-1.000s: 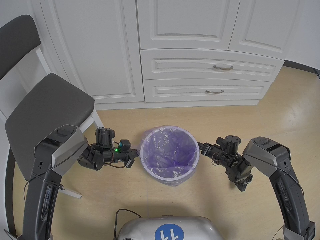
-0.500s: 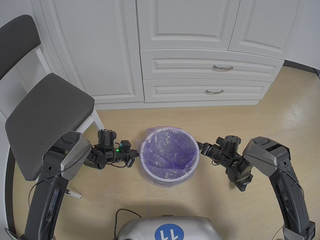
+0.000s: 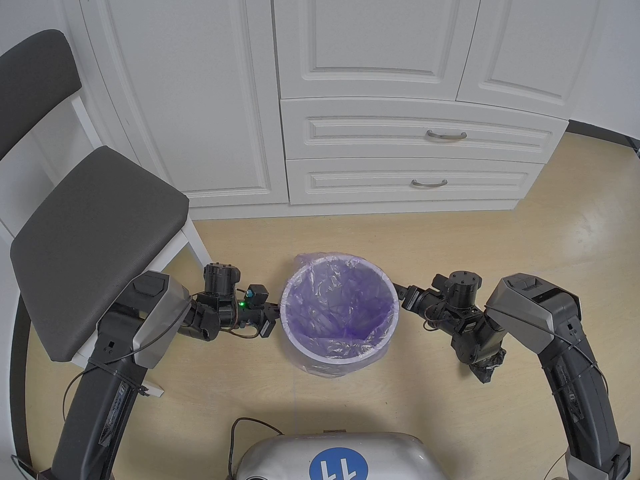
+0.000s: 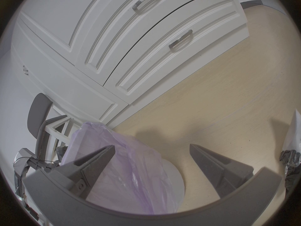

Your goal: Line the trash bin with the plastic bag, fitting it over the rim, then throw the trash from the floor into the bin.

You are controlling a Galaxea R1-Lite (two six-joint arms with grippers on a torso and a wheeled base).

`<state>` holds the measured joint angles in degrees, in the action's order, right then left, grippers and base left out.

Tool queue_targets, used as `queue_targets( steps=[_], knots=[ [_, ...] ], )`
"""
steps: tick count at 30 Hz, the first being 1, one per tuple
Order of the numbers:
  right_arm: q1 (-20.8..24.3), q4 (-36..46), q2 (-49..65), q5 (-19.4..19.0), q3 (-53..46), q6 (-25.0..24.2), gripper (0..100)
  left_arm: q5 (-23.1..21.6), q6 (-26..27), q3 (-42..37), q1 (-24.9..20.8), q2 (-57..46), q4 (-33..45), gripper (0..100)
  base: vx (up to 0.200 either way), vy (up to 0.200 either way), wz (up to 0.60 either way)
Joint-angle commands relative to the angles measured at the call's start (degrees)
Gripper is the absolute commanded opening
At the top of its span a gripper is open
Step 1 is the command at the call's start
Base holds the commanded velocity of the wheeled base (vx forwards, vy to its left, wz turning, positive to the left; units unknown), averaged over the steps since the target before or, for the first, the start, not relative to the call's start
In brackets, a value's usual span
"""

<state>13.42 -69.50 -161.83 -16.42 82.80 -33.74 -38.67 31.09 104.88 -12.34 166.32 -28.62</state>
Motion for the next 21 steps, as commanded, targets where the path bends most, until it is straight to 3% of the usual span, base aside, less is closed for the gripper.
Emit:
queue_targets(
  steps=[1,7,8,21],
  knots=[
    [0.0,0.4,0.1,0.0,0.0,0.1,100,-0.2,-0.6,7.1,-0.5,4.4,2.8,0,0.000,0.000,0.00],
    [0.0,0.6,0.1,0.0,0.0,0.3,100,-0.2,-0.9,7.3,-0.8,4.0,2.0,0,0.000,0.000,0.00],
    [0.0,0.6,0.1,0.0,0.0,0.3,100,-0.2,-0.9,7.3,-0.8,4.0,2.0,100,0.000,0.000,0.00],
    [0.0,2.4,-0.2,0.0,1.6,0.5,100,0.8,-0.5,2.6,-0.5,-1.0,2.8,100,0.000,0.000,0.00]
  ],
)
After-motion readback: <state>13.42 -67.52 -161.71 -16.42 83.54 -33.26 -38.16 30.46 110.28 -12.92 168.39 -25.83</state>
